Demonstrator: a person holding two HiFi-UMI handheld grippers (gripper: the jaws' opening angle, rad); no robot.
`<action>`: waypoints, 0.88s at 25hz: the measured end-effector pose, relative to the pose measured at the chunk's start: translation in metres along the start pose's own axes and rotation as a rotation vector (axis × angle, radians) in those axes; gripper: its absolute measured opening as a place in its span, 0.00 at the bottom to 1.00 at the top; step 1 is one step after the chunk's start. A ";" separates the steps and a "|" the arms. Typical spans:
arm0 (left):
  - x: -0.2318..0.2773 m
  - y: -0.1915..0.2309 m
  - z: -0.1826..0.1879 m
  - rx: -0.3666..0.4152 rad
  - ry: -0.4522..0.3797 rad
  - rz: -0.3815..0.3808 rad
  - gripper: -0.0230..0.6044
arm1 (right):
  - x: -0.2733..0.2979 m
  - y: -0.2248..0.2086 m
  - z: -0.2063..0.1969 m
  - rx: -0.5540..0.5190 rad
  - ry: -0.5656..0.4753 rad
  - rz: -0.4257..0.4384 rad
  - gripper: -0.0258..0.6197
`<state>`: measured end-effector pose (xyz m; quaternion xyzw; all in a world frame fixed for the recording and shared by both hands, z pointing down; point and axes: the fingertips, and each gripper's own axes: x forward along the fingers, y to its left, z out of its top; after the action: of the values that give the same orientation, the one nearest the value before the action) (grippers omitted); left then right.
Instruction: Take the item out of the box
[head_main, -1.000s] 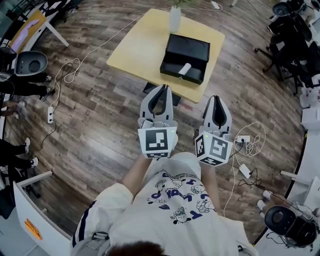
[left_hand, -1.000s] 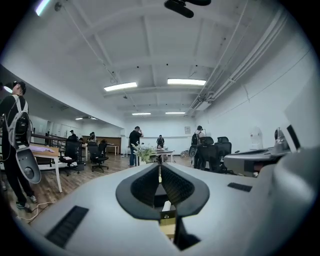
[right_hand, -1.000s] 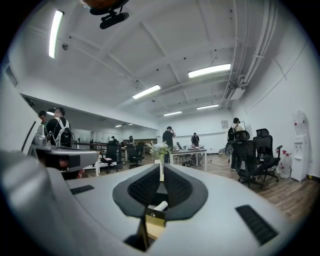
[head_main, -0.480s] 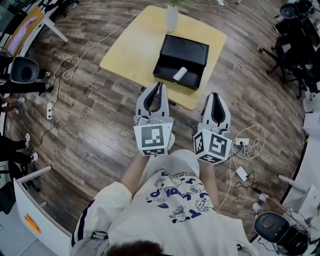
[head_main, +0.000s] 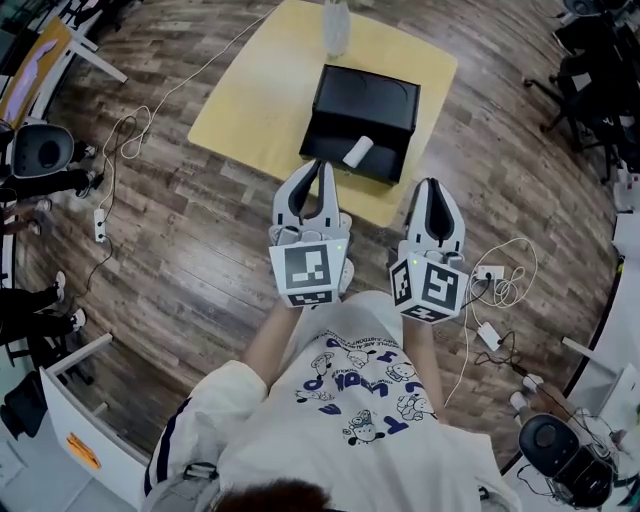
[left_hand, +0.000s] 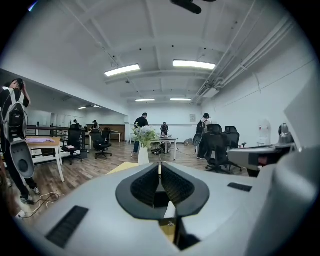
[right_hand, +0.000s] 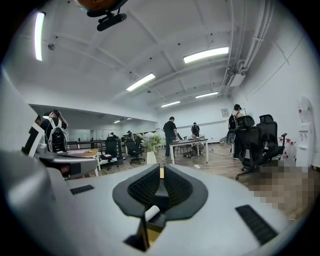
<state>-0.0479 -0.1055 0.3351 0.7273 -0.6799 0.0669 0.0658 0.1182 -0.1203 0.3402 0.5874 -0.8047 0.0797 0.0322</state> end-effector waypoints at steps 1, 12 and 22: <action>0.006 0.000 -0.001 0.000 0.008 -0.005 0.08 | 0.005 -0.002 0.000 -0.001 0.004 -0.003 0.11; 0.072 0.011 -0.026 -0.012 0.143 -0.034 0.08 | 0.063 -0.014 -0.016 0.006 0.086 -0.038 0.11; 0.107 0.008 -0.055 -0.029 0.250 -0.075 0.08 | 0.093 -0.024 -0.040 0.028 0.162 -0.062 0.11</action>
<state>-0.0488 -0.2005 0.4092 0.7371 -0.6397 0.1447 0.1628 0.1104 -0.2081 0.3951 0.6040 -0.7797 0.1375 0.0915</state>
